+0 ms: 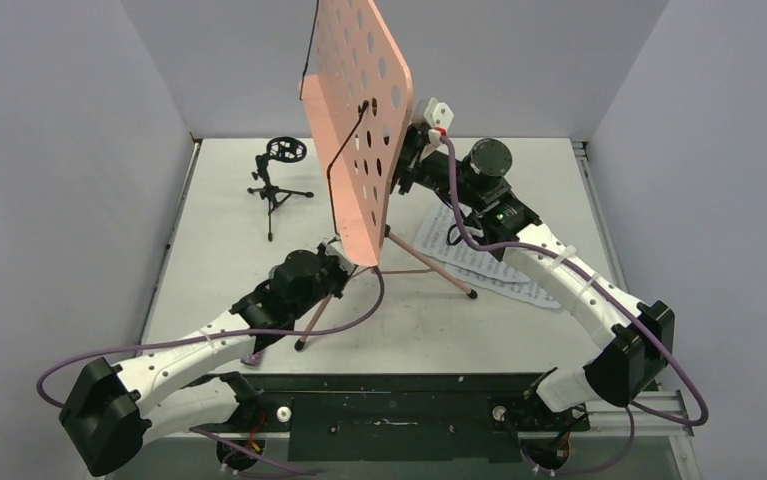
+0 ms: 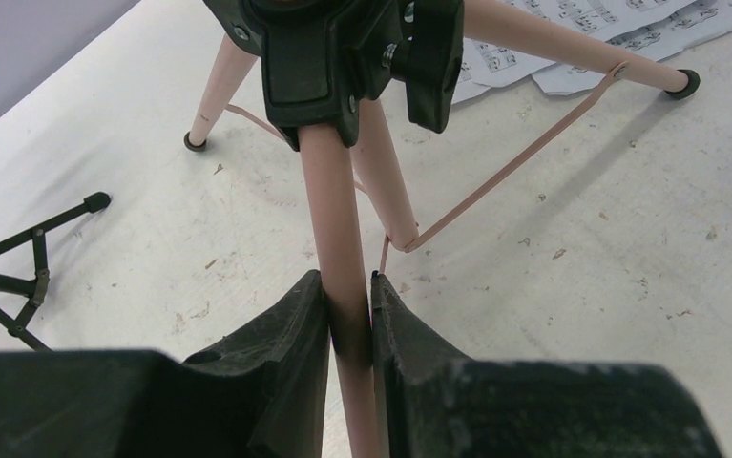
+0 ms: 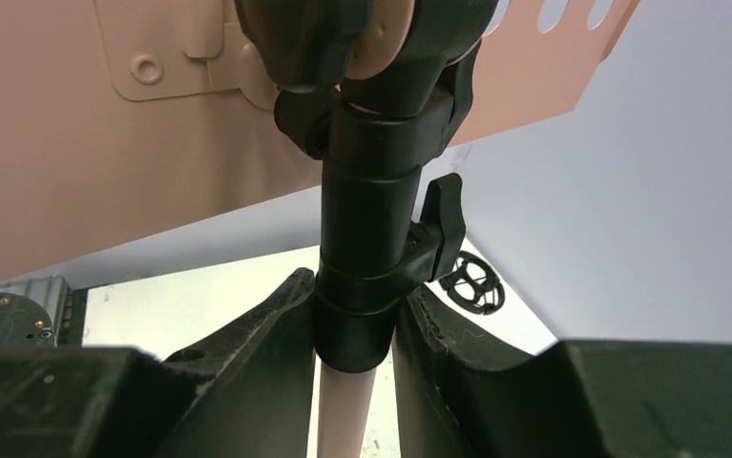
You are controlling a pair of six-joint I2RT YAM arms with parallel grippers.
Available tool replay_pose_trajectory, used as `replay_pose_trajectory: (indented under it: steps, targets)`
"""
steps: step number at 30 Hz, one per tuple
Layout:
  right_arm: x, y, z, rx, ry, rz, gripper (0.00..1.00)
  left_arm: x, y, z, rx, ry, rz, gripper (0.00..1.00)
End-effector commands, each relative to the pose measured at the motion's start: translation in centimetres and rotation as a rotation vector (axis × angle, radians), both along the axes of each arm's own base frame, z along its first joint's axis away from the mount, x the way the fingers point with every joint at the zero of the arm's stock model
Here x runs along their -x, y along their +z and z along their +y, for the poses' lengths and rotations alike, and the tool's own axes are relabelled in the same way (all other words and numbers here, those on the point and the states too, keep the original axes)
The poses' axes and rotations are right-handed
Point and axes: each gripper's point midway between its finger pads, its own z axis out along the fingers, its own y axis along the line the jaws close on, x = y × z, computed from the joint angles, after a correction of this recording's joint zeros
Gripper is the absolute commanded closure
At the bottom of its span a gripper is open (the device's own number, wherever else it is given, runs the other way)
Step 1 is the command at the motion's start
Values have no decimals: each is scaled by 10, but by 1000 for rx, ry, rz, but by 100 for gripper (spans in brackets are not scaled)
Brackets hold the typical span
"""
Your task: Set up the instrument practice props
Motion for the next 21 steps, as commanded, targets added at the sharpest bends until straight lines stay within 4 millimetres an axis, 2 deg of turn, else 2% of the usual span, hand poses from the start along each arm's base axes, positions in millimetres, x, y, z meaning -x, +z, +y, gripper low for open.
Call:
replay_pose_trajectory:
  steps: [1,3,5,8,12,17,21]
  targets:
    - [30,100,-46,-222,-103,-315,95,-1,-10,5,-50,6,11,100]
    - [30,93,-47,-208,-108,-301,94,-3,-8,7,-48,21,5,100]
    - [29,83,-46,-181,-107,-288,89,-4,-6,9,-44,33,-1,100]
    - [28,69,-46,-149,-112,-268,70,-5,-1,10,-30,46,-8,100]
    - [28,58,-49,-136,-124,-243,45,-3,6,7,-11,29,-13,90]
    - [28,47,-50,-113,-127,-215,31,-1,14,9,16,35,-20,85]
    - [27,33,-56,-98,-157,-182,24,2,23,10,43,32,-36,68]
